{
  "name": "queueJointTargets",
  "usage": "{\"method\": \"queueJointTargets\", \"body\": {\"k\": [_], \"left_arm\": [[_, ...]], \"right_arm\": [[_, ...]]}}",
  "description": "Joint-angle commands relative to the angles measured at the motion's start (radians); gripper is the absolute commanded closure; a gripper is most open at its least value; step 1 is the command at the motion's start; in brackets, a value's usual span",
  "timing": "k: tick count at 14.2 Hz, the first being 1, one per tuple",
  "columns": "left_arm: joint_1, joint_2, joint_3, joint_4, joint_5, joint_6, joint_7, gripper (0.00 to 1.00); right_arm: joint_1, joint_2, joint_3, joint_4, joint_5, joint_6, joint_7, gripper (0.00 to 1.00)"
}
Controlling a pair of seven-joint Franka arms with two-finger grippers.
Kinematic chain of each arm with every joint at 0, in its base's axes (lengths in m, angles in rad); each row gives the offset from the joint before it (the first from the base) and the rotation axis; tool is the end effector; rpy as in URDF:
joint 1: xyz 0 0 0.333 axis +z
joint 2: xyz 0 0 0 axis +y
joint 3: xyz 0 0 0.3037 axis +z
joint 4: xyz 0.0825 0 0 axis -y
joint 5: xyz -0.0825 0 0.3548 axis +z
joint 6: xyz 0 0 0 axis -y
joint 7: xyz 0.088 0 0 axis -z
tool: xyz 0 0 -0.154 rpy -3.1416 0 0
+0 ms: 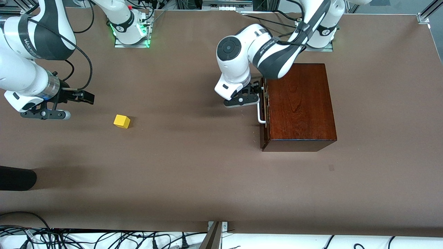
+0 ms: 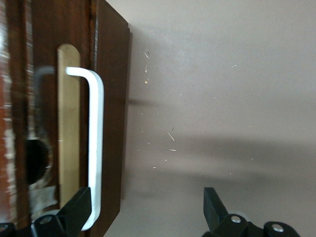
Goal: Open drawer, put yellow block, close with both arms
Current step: 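Reach the left gripper to the white drawer handle, then close the left gripper on the white drawer handle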
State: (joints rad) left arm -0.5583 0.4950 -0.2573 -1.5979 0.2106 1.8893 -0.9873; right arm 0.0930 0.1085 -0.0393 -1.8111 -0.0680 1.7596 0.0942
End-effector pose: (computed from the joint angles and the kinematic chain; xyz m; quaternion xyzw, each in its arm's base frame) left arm 0.4544 -0.4259 0.2952 -0.9938 -0.0524 0.0298 0.0937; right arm 0.5387 0.0203 0.4166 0.9961 -0.0112 -0.0770 0.0407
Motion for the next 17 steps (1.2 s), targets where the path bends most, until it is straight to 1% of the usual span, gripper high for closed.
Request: {"method": "queueJointTargets", "body": {"k": [1, 4, 8, 11, 17], "left_arm": [[0.001, 0.002, -0.002, -0.028, 0.076, 0.021, -0.014, 0.00], [0.001, 0.014, -0.002, -0.028, 0.107, 0.033, -0.010, 0.00], [0.003, 0.025, 0.001, -0.028, 0.113, 0.063, -0.004, 0.00], [0.004, 0.033, 0.003, -0.043, 0.162, 0.086, -0.004, 0.00], [0.011, 0.034, 0.012, -0.059, 0.162, 0.091, 0.004, 0.00]], "right_arm": [[-0.003, 0.016, -0.002, 0.029, 0.014, -0.015, -0.008, 0.00], [0.001, 0.020, -0.002, 0.029, 0.014, -0.015, 0.001, 0.00], [0.002, 0.022, -0.001, 0.029, 0.014, -0.015, 0.001, 0.00], [0.004, 0.022, -0.001, 0.029, 0.014, -0.015, -0.002, 0.00], [0.004, 0.023, -0.001, 0.029, 0.014, -0.017, -0.002, 0.00]]}}
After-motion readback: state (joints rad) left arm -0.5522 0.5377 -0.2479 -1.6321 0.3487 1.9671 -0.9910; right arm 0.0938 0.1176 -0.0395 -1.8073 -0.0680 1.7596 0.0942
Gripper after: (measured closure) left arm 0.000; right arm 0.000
